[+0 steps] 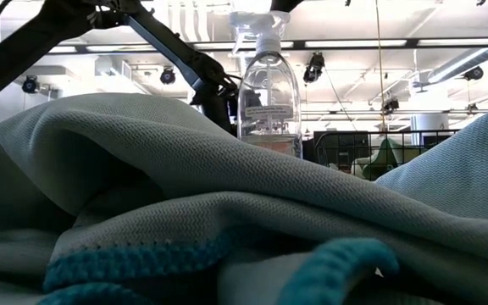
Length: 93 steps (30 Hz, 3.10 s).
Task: Sort microfiber towel by color & place in baskets
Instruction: Put the blue towel into the left wire basket, then put the green towel into the right wire basket
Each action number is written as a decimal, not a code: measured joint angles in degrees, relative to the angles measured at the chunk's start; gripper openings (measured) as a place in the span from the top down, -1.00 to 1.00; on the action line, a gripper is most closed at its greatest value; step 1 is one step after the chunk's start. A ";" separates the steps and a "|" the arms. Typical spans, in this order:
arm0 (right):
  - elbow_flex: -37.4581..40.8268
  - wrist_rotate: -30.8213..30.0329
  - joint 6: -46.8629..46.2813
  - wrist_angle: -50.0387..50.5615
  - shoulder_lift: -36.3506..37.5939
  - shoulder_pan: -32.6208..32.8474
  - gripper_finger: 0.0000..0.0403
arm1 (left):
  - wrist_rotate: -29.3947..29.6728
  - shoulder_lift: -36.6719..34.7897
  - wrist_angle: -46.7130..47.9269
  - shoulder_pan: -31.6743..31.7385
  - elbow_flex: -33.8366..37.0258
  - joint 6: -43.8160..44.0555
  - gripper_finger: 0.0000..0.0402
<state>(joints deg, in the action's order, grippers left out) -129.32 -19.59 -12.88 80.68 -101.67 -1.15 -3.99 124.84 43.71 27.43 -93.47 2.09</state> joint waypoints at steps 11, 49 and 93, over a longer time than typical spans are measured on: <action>0.00 0.00 -0.13 0.00 0.00 0.00 0.32 | -0.02 0.00 14.56 -0.34 -15.67 -4.11 1.00; 4.41 0.00 -0.68 0.11 -0.02 0.02 0.32 | 24.46 -19.22 46.35 7.11 -39.89 -10.59 1.00; 4.76 0.03 -1.10 -0.27 -0.02 0.02 0.32 | 14.43 -50.21 46.45 11.81 7.02 -2.07 0.36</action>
<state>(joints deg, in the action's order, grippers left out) -124.55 -19.56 -13.99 80.41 -101.69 -1.13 10.44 74.63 90.16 39.24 -86.45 0.02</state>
